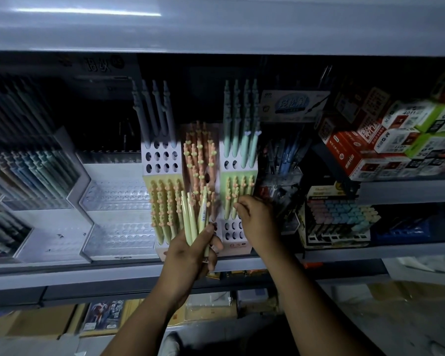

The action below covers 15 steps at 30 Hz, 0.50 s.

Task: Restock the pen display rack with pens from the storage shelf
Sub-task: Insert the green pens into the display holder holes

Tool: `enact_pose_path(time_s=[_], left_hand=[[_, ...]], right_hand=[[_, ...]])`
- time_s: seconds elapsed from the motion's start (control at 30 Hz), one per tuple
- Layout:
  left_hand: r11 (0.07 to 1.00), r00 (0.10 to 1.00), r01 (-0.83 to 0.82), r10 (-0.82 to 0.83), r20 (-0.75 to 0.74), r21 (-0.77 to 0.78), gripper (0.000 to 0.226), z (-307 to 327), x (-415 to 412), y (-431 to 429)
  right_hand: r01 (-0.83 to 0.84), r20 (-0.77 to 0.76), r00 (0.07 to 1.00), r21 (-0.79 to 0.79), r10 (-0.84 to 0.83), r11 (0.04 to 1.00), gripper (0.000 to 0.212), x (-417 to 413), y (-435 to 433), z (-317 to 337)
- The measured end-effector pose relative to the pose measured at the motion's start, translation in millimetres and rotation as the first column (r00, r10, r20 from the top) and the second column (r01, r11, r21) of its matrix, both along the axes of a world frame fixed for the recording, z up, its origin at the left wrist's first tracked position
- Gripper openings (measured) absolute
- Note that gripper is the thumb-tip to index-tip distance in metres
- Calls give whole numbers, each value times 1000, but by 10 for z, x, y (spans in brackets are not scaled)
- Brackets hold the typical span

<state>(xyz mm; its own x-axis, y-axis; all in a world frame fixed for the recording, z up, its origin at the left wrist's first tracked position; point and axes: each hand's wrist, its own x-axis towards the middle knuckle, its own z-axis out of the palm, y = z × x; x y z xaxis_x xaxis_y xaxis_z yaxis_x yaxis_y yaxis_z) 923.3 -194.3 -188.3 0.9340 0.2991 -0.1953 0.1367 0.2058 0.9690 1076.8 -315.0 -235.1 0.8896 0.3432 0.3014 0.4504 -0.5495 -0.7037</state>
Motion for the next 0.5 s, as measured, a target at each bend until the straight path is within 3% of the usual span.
enact_pose_path(time_s=[0.27,0.5], left_hand=[[1000,999,-30,30,-28,-4,37,-1,-24,-5],[999,999,-41,41,-36,-6,38,0,-37,16]], right_hand=[[72,-95,993,25,-70,997,17,-76,52,60],[54,-14,998,25,-53,998,13,-71,30,35]])
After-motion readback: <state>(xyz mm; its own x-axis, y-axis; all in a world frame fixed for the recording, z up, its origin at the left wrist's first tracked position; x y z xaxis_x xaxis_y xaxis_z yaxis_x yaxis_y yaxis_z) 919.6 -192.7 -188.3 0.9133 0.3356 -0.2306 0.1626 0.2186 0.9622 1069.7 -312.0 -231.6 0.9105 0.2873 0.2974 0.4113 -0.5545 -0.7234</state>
